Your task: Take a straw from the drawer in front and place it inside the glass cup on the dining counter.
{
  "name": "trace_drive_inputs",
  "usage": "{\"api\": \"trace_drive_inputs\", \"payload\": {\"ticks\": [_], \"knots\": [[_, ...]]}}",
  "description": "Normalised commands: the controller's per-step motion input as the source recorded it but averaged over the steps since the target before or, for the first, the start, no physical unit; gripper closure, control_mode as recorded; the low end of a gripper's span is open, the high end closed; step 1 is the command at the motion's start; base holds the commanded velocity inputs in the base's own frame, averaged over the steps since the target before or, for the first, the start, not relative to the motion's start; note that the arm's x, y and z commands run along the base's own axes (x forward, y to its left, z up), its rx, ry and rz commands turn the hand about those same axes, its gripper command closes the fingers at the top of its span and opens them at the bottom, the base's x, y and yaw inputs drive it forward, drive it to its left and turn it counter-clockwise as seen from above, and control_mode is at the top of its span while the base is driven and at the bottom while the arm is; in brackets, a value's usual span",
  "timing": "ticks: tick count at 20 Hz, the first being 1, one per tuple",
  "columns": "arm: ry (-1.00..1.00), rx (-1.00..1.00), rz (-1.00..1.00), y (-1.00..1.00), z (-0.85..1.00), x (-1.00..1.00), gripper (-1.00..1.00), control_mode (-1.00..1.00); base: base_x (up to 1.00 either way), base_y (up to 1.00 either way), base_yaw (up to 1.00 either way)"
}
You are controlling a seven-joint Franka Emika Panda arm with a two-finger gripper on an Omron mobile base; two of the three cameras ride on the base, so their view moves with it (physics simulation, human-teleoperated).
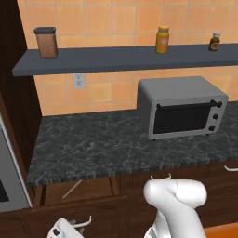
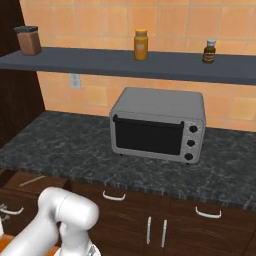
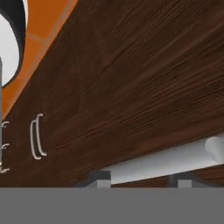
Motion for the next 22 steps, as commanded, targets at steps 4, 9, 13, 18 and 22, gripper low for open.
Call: {"api": "trace_drive_inputs", "payload": {"ticks": [4,9,13,18,22], "knots": [[0.2,-0.21,0.24,0.0,-1.0,-1.0,1.0,-1.0,0.0,0.0,0.0],[0.2,-0.2,0.23,0.0,-1.0,-1.0,1.0,-1.0,0.0,0.0,0.0],[0.22,-0.23,0.23,0.0,-1.0,-1.0,1.0,-1.0,0.0,0.0,0.0],[0.23,-0.24,0.23,0.0,-1.0,-1.0,-1.0,-1.0,0.0,0.0,0.0],[0.07,-0.01,0.07,0.13,-0.02,-0.43,-1.0,-1.0,0.0,0.0,0.0]]}}
